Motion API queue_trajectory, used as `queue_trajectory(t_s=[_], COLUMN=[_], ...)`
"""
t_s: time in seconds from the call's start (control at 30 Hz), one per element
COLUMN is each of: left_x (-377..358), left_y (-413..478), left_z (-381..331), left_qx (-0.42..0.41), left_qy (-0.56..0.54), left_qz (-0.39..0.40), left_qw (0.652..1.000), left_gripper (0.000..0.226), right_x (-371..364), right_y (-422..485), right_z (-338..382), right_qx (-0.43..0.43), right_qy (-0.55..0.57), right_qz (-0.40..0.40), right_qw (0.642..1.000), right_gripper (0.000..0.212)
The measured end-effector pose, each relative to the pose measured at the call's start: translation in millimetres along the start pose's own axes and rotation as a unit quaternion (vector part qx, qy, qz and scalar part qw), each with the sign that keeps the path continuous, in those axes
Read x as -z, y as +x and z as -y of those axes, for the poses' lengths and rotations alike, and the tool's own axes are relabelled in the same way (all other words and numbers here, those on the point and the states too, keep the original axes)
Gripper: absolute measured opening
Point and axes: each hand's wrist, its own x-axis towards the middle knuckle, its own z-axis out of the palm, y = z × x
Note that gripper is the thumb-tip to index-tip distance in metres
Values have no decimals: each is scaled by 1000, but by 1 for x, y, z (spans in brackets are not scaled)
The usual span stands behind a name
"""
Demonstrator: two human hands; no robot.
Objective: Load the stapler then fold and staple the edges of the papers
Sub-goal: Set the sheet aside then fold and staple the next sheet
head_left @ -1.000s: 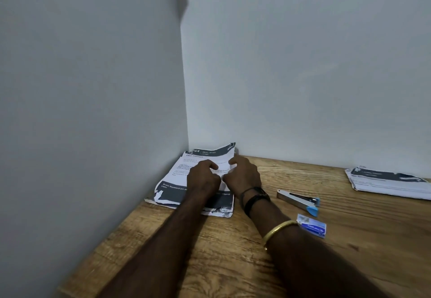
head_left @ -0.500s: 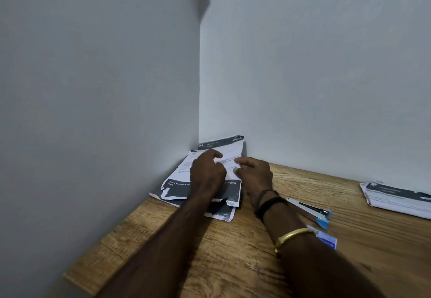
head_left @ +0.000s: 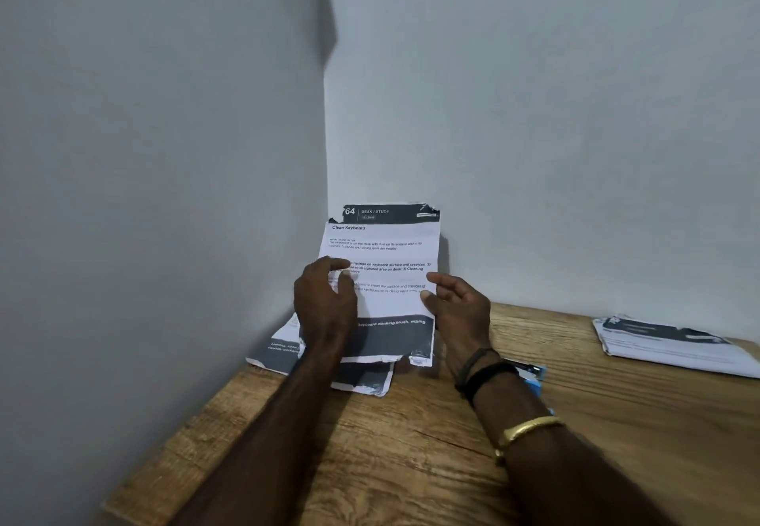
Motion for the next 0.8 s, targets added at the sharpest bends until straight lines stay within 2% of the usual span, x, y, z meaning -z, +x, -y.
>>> queue_trajectory(t_s=[0.17,0.33,0.53,0.63,0.73,0.8], left_x=[-14,-34,-66,-84,-99,-104], left_y=[-15,-30,-44,-48,-52,-55], left_z=[-9,-25,-43,-45,-39,-32], left_qx=[19,117,179,224,263,270], left_qy=[17,-70,-136,-168,-209,-222], left_qz=[45,112,123,161,226,243], left_qw=[999,984,967,946,914,905], left_gripper=[19,20,26,21,23,25], right_x=[40,84,140,163,177,184], right_y=[-6,-9,-7,-4,-1,2], right_z=[18,34,48,52,51,50], right_qx=[-5,1,21,24,8,-6], right_qy=[19,19,-36,-98,-138,-148], right_qz=[-6,-18,-22,-8,-9,-13], right_qw=[1000,1000,999,995,990,989], right_gripper=[31,32,38,44,42,40])
